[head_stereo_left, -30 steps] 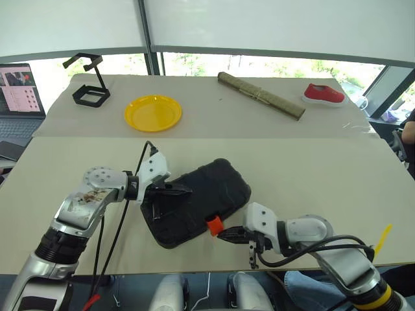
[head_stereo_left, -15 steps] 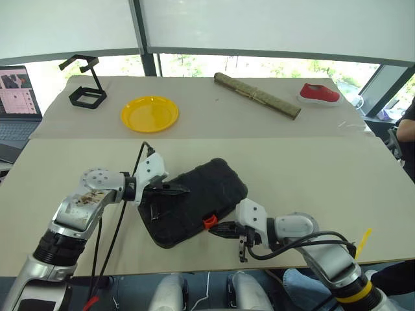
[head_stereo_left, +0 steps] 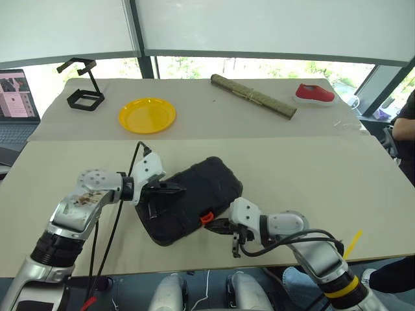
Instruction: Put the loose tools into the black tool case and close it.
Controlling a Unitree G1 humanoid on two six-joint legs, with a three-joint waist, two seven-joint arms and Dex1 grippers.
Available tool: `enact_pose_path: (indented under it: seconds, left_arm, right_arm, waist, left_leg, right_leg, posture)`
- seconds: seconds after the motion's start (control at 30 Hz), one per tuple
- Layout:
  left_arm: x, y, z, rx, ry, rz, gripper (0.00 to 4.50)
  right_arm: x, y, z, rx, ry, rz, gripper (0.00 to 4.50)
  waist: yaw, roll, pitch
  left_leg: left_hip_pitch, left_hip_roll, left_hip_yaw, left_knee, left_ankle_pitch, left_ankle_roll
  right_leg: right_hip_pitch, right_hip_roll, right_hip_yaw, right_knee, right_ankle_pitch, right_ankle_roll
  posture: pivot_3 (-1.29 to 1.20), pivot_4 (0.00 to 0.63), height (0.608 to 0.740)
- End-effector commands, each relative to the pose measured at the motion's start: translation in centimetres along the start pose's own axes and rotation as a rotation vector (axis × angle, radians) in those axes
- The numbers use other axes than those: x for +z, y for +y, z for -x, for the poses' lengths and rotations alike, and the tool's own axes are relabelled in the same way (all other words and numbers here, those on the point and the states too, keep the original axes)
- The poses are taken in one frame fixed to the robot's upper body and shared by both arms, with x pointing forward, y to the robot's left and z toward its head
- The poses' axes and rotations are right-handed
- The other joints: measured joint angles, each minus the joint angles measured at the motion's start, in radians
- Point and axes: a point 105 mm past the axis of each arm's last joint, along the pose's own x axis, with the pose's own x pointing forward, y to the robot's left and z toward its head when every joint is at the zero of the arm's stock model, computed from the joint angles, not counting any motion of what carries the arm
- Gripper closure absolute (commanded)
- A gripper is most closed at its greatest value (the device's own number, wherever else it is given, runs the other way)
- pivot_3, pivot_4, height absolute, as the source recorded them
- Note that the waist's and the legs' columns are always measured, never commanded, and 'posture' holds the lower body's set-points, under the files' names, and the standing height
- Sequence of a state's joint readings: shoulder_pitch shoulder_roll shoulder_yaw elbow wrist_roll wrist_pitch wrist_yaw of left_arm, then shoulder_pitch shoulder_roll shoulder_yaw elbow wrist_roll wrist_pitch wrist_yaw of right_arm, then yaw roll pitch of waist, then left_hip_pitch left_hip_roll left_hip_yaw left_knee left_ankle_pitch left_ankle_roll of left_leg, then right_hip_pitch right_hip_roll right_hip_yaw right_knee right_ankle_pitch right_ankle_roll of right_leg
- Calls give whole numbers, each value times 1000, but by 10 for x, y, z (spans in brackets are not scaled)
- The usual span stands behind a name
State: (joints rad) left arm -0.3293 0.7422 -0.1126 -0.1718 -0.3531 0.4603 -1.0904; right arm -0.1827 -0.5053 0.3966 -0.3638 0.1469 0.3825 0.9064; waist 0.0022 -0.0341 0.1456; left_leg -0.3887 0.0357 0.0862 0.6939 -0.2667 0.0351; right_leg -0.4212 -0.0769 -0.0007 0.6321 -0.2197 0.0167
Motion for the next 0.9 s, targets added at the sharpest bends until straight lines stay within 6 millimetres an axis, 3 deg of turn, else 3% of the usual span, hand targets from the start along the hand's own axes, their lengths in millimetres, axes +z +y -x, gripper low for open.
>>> enact_pose_path:
  seconds: [0.03, 0.1, 0.2, 0.37, 0.43, 0.5, 0.6, 0.9]
  left_arm:
    - [-21, -4, 12, 42, -40, 37, 3970]
    - [-19, 0, 25, 105, -78, 21, 3624]
    - [-20, 0, 58, 209, -115, 37, 2370]
    - [-48, -13, 110, 370, -72, 75, 475]
    - [-60, -18, 124, 450, -51, 123, 0]
    - [-77, -26, 137, 526, 4, 126, 0]
    - [-92, -36, 148, 586, 58, 144, 0]
    - [-86, -32, 146, 674, 37, 31, 0]
  right_arm:
    - [22, -15, 33, -81, -85, 22, 4500]
    - [19, -16, 45, -95, -87, -12, 3924]
    - [8, -21, 74, -149, -41, 17, 2959]
    - [3, -34, 118, -196, -71, 139, 1248]
    - [1, -43, 133, -223, -101, 162, 511]
    - [-2, -57, 147, -263, -102, 153, 23]
    - [-9, -73, 161, -284, -84, 157, 23]
    - [-18, -74, 158, -276, -78, 200, 23]
  waist:
    - [-2, 0, 0]
    - [-6, 0, 0]
    - [-15, 0, 0]
    - [-17, 1, 0]
    - [-14, 1, 0]
    - [-14, 1, 0]
    - [-7, -2, 2]
    - [10, -2, 2]
  left_leg:
    - [0, 0, 1, 0, 0, 0]
    - [0, 0, 1, -1, 0, 0]
    - [1, 1, 2, -2, -1, -1]
    - [4, 3, 6, -6, -1, -1]
    - [4, 3, 7, -6, -1, -1]
    - [5, 3, 7, -6, -2, -1]
    - [3, 3, 9, -6, -2, -2]
    - [1, 3, 10, -7, -2, -2]
  right_leg:
    - [0, 0, 1, 0, 0, 0]
    - [0, -1, 2, -1, 0, 0]
    - [-1, 0, 3, -1, 0, 0]
    - [-1, 0, 4, -2, -1, -1]
    - [-1, 0, 4, -3, -2, 0]
    - [0, -1, 5, -3, -2, 0]
    - [-2, -1, 6, -4, -3, -4]
    - [-3, -2, 6, -5, -3, -5]
  posture:
    - [0, 150, 740]
    - [0, 150, 740]
    - [0, 150, 740]
    - [0, 150, 740]
    - [0, 150, 740]
    - [0, 150, 740]
    - [0, 150, 740]
    - [0, 150, 740]
